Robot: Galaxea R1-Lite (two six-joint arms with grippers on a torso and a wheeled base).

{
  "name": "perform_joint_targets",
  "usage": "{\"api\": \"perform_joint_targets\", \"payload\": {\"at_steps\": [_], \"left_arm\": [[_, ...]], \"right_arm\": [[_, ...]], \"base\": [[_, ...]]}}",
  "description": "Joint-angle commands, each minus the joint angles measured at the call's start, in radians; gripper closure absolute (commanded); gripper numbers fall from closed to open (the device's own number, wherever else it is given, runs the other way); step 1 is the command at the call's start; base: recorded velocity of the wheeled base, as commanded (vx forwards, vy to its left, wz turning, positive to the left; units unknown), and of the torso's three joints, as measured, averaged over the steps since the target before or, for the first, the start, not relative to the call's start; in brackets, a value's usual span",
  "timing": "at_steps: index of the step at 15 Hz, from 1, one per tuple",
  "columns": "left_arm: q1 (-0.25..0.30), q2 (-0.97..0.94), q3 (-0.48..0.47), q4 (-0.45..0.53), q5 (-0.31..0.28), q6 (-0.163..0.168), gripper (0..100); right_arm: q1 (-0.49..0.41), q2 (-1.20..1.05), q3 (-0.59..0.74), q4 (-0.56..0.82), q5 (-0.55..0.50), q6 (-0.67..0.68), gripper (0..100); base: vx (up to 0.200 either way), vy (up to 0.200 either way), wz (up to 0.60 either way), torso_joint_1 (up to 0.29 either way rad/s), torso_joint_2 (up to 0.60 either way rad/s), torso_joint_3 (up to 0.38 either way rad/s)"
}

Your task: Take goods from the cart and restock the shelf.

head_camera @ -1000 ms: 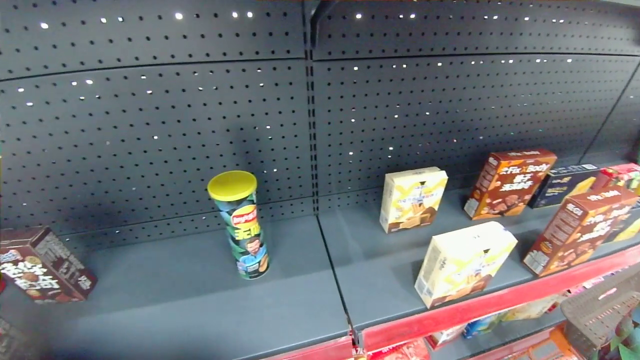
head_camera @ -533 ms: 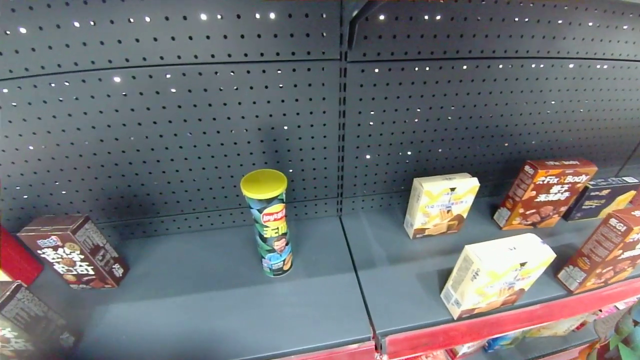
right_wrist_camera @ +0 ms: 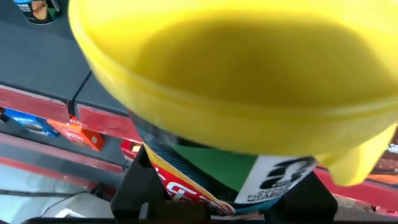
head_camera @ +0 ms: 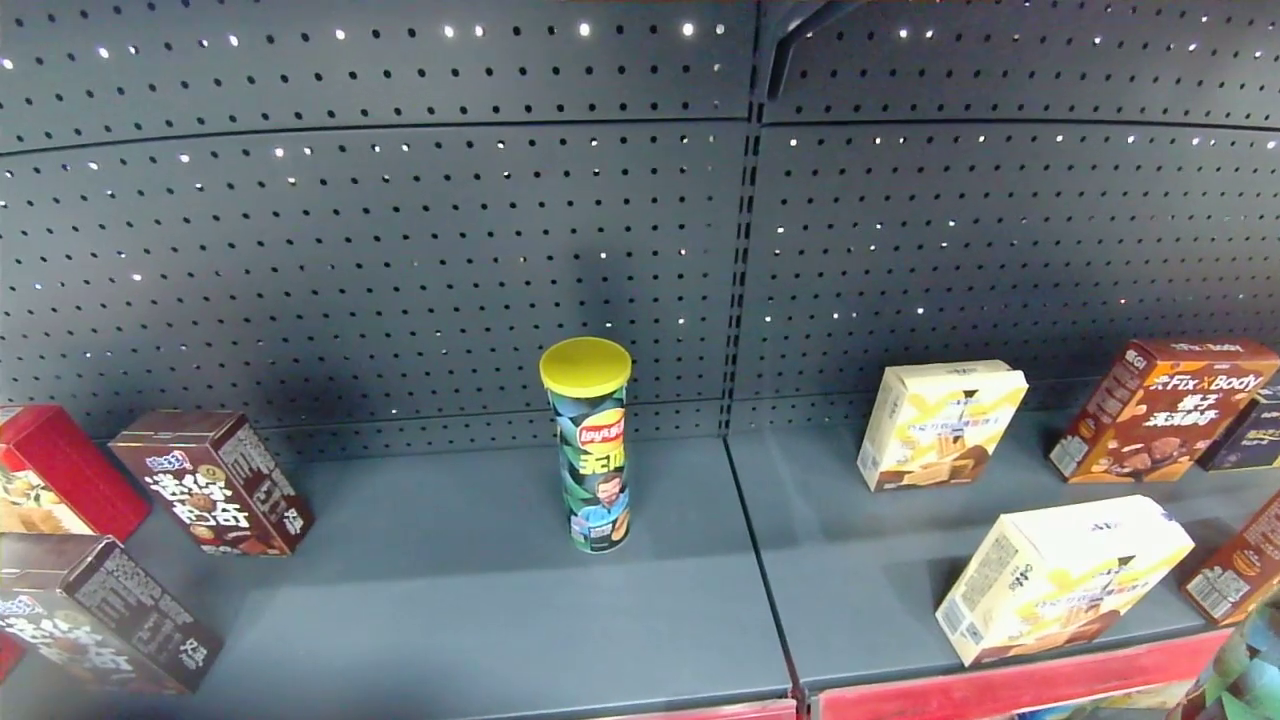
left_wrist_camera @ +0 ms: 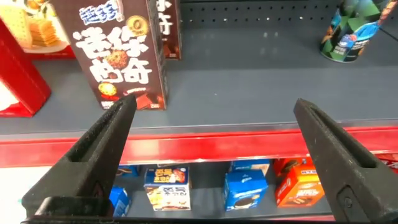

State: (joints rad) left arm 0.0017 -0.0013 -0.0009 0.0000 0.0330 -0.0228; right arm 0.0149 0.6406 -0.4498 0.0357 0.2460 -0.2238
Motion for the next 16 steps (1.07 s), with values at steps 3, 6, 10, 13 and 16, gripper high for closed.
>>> {"api": "perform_joint_targets", "payload": {"at_steps": [3, 6, 10, 13, 16], "left_arm": [[0.0, 0.001, -0.001, 0.0, 0.001, 0.0, 0], [0.0, 0.001, -0.001, 0.0, 0.001, 0.001, 0], [0.0, 0.001, 0.001, 0.0, 0.001, 0.0, 0], [0.0, 0.001, 0.001, 0.0, 0.001, 0.0, 0], [0.0, 0.001, 0.001, 0.0, 0.001, 0.0, 0]], "right_arm": [[0.02, -0.015, -0.099, 0.013, 0.012, 0.008, 100], [0.135, 0.011, -0.27, 0.027, 0.012, -0.002, 100], [0.283, 0.125, -0.297, 0.024, 0.004, -0.026, 100], [0.358, 0.22, -0.333, 0.01, 0.007, 0.003, 100], [0.514, 0.251, -0.29, -0.054, 0.012, 0.001, 100]], "base": [[0.0, 0.0, 0.0, 0.0, 0.0, 0.0], [0.0, 0.0, 0.0, 0.0, 0.0, 0.0], [0.0, 0.0, 0.0, 0.0, 0.0, 0.0], [0.0, 0.0, 0.0, 0.0, 0.0, 0.0], [0.0, 0.0, 0.0, 0.0, 0.0, 0.0]]}}
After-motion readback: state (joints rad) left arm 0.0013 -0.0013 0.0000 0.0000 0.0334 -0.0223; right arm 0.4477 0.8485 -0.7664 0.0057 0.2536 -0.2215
